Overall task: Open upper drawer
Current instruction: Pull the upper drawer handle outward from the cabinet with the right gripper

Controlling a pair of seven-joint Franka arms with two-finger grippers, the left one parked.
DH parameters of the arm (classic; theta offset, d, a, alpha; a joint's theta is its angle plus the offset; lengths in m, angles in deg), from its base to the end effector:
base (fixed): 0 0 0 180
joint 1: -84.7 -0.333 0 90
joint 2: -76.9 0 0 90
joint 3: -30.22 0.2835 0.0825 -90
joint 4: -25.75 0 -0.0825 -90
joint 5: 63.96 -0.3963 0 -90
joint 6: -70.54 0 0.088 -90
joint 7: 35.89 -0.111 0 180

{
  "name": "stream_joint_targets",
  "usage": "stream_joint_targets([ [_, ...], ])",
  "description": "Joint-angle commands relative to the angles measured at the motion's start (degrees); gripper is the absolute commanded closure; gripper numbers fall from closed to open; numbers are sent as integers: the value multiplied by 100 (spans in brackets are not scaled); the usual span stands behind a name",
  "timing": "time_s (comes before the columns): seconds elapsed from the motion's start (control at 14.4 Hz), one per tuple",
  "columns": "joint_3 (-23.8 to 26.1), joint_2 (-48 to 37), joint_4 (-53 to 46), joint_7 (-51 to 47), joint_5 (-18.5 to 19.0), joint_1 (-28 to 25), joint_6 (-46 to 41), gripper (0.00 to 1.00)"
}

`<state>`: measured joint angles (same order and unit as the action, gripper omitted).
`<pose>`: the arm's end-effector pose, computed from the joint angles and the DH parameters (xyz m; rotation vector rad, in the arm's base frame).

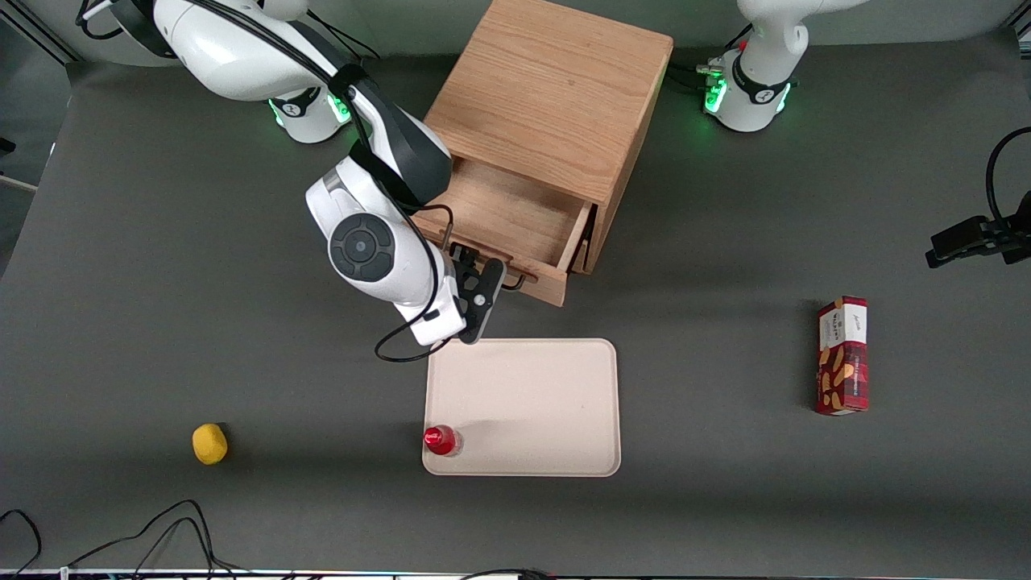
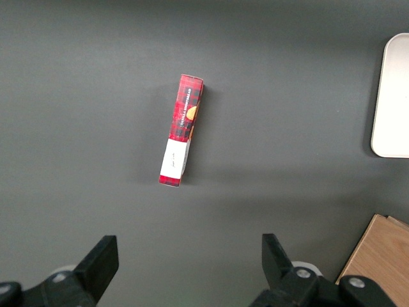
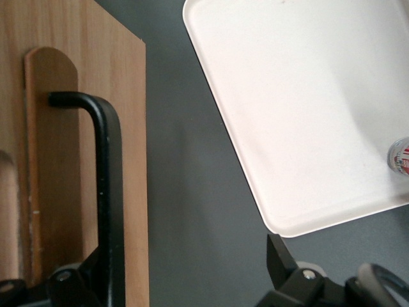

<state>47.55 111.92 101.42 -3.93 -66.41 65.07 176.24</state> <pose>0.5870 0.3957 0.3525 -2.4629 -1.5844 0.1031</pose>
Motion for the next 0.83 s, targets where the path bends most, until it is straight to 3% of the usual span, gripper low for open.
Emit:
stream_joint_targets([
  [0.0,-1,145,-245,152,60,38,-6,0],
  [0.76,-124,198,-316,143,69,126,240,0],
])
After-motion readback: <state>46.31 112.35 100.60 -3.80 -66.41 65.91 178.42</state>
